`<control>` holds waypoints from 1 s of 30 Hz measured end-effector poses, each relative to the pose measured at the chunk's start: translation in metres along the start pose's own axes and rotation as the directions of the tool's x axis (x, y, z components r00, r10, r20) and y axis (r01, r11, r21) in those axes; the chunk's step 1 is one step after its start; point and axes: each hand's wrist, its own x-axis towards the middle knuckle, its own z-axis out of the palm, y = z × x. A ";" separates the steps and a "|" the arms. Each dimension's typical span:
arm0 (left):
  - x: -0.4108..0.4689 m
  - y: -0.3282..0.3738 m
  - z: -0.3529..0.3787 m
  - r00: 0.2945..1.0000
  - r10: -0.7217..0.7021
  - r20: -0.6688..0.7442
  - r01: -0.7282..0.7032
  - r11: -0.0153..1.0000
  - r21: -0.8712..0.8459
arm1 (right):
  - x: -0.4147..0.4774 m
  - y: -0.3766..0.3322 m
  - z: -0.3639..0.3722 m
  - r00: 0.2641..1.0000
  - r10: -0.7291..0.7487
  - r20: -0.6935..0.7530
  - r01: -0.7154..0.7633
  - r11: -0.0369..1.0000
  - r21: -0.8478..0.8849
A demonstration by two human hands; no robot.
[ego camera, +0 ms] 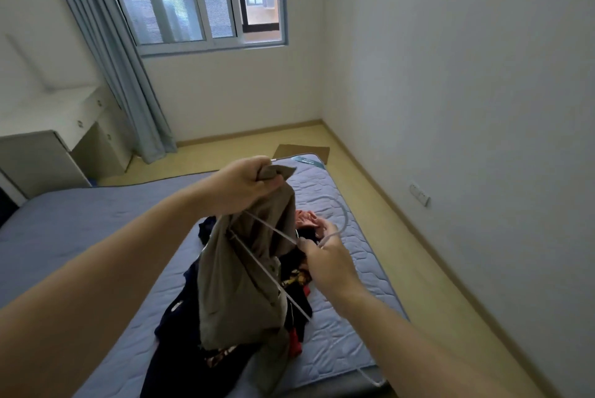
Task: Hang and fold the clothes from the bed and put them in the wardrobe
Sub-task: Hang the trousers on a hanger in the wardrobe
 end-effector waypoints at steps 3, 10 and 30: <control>-0.006 0.025 0.010 0.997 0.059 0.050 -0.058 0.998 -0.022 | 0.002 -0.003 -0.004 0.996 0.028 -0.090 -0.012 0.983 0.183; -0.009 0.046 0.027 0.988 0.121 0.099 -0.126 0.991 0.045 | 0.006 -0.009 -0.009 0.971 -0.082 -0.223 0.113 0.985 0.128; 0.050 0.001 -0.009 0.927 0.240 -0.290 -0.011 0.788 0.616 | -0.001 -0.005 -0.023 0.795 -0.236 -0.558 0.250 0.967 -0.052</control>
